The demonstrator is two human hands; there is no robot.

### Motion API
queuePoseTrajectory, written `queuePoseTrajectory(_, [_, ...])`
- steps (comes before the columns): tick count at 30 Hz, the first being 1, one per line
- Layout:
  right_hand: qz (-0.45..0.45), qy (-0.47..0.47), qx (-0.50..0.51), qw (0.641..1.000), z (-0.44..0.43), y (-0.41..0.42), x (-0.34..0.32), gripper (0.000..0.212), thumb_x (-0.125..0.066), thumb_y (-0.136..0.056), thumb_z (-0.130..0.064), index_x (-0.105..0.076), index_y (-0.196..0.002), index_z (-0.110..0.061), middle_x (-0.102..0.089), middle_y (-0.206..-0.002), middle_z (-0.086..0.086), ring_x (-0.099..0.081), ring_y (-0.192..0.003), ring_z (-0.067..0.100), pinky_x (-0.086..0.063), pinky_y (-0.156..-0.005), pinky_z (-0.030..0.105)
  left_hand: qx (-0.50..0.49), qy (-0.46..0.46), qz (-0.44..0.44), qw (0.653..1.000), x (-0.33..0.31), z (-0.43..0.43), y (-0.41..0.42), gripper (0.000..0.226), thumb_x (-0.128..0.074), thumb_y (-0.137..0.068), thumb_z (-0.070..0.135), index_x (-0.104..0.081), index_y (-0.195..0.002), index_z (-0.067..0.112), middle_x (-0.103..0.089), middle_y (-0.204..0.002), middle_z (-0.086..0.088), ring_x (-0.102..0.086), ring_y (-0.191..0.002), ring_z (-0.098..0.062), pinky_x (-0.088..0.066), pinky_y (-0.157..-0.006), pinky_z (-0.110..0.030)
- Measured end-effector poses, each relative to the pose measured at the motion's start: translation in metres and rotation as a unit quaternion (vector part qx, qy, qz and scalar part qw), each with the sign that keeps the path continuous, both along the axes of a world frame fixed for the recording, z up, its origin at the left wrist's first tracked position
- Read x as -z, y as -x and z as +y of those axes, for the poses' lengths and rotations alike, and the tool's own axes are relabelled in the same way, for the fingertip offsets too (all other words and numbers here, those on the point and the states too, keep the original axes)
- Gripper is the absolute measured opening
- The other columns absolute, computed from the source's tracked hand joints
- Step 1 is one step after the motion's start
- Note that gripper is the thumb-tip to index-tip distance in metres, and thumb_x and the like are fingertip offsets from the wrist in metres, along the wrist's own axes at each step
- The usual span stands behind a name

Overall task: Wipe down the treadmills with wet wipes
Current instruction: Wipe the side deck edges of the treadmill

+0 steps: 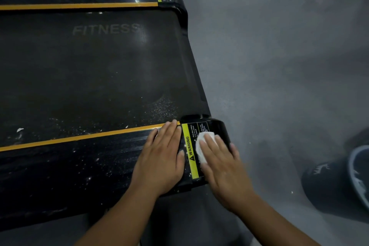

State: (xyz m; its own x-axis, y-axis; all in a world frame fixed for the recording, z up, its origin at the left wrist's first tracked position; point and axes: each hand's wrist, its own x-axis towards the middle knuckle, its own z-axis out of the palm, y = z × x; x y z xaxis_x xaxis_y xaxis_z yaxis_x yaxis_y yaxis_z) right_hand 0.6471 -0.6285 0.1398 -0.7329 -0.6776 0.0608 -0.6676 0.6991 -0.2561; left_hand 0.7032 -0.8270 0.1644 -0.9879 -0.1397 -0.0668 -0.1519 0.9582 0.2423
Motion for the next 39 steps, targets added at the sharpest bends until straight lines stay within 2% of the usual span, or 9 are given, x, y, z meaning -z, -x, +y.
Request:
queuePoseTrajectory(4, [-0.014, -0.002, 0.104, 0.995, -0.032, 0.036, -0.005, 0.058, -0.029, -0.098, -0.036, -0.041, -0.147, -0.006, -0.041, -0.154, 0.015, -0.028, -0.148, 0.034, -0.029, -0.119, 0.053, 0.002, 0.009, -0.003, 1.0, -0.001, 0.001, 0.002, 0.073, -0.007, -0.096, 0.048, -0.007, -0.163, 0.018, 0.004, -0.17, 0.002, 0.009, -0.155, -0.009, 0.006, -0.126, -0.035])
queuePoseTrajectory(11, [0.015, 0.0, -0.045, 0.999, -0.004, -0.024, -0.001, 0.073, -0.032, -0.102, -0.055, -0.034, -0.155, -0.005, -0.029, -0.163, 0.014, -0.021, -0.153, 0.027, -0.022, -0.121, 0.043, 0.017, 0.024, -0.022, 0.999, -0.003, -0.021, -0.024, 0.076, -0.002, -0.095, 0.052, -0.01, -0.162, 0.017, 0.001, -0.169, 0.002, 0.006, -0.155, -0.01, 0.007, -0.124, -0.032])
queuePoseTrajectory(16, [-0.026, 0.018, 0.105, 0.994, -0.034, 0.02, -0.002, 0.076, -0.021, -0.101, -0.057, -0.026, -0.157, -0.005, -0.025, -0.163, 0.015, -0.018, -0.153, 0.029, -0.024, -0.123, 0.046, 0.008, 0.026, -0.012, 1.0, 0.001, -0.024, -0.031, 0.068, -0.008, -0.101, 0.049, -0.009, -0.162, 0.019, 0.001, -0.169, 0.003, 0.006, -0.155, -0.009, 0.003, -0.126, -0.034])
queuePoseTrajectory(21, [0.006, -0.012, -0.096, 0.995, -0.007, -0.016, -0.007, 0.07, -0.015, -0.107, -0.052, -0.03, -0.156, -0.004, -0.023, -0.165, 0.012, -0.015, -0.154, 0.026, -0.02, -0.121, 0.044, 0.004, 0.024, -0.004, 1.0, 0.002, -0.025, -0.031, 0.066, -0.02, -0.101, 0.045, -0.025, -0.16, 0.016, -0.013, -0.169, 0.0, -0.006, -0.155, -0.011, -0.004, -0.126, -0.035])
queuePoseTrajectory(26, [-0.061, 0.033, 0.044, 0.997, -0.047, 0.023, -0.011, 0.078, -0.011, -0.1, -0.06, -0.022, -0.16, -0.01, -0.016, -0.167, 0.008, -0.003, -0.155, 0.019, -0.01, -0.126, 0.04, 0.007, 0.029, -0.001, 1.0, 0.004, -0.025, -0.03, 0.066, -0.021, -0.101, 0.044, -0.026, -0.16, 0.015, -0.016, -0.169, -0.001, -0.01, -0.156, -0.013, -0.008, -0.127, -0.037])
queuePoseTrajectory(30, [-0.066, 0.036, -0.075, 0.994, -0.068, -0.014, -0.021, 0.067, -0.024, -0.104, -0.047, -0.028, -0.157, -0.008, -0.025, -0.165, 0.009, -0.01, -0.155, 0.018, 0.0, -0.125, 0.029, 0.011, 0.018, -0.002, 1.0, 0.002, -0.025, -0.03, 0.067, -0.015, -0.1, 0.043, -0.023, -0.16, 0.016, -0.013, -0.169, 0.0, -0.004, -0.155, -0.011, 0.0, -0.126, -0.033])
queuePoseTrajectory(33, [-0.023, 0.007, -0.149, 0.989, -0.028, -0.02, -0.015, 0.063, -0.031, -0.105, -0.044, -0.026, -0.158, -0.01, -0.02, -0.166, 0.007, -0.009, -0.155, 0.018, -0.009, -0.125, 0.035, 0.006, 0.014, 0.002, 1.0, 0.002, -0.025, -0.031, 0.067, -0.013, -0.1, 0.045, -0.018, -0.161, 0.018, -0.008, -0.17, 0.001, 0.0, -0.156, -0.01, -0.001, -0.127, -0.035])
queuePoseTrajectory(37, [-0.056, 0.045, 0.002, 0.997, -0.053, 0.0, -0.013, 0.066, -0.026, -0.103, -0.048, -0.03, -0.157, -0.009, -0.026, -0.164, 0.007, -0.012, -0.154, 0.018, -0.017, -0.125, 0.041, 0.009, 0.018, 0.009, 1.0, 0.004, -0.026, -0.031, 0.065, -0.02, -0.101, 0.042, -0.025, -0.16, 0.015, -0.016, -0.169, -0.001, -0.009, -0.156, -0.012, -0.006, -0.127, -0.036])
queuePoseTrajectory(39, [-0.052, 0.045, -0.033, 0.997, -0.058, -0.024, -0.013, 0.066, -0.031, -0.103, -0.047, -0.032, -0.156, -0.008, -0.026, -0.164, 0.009, -0.013, -0.155, 0.021, -0.017, -0.125, 0.041, 0.01, 0.015, 0.006, 1.0, 0.004, -0.025, -0.031, 0.066, -0.017, -0.101, 0.042, -0.025, -0.16, 0.015, -0.015, -0.169, -0.001, -0.007, -0.156, -0.012, -0.004, -0.126, -0.035])
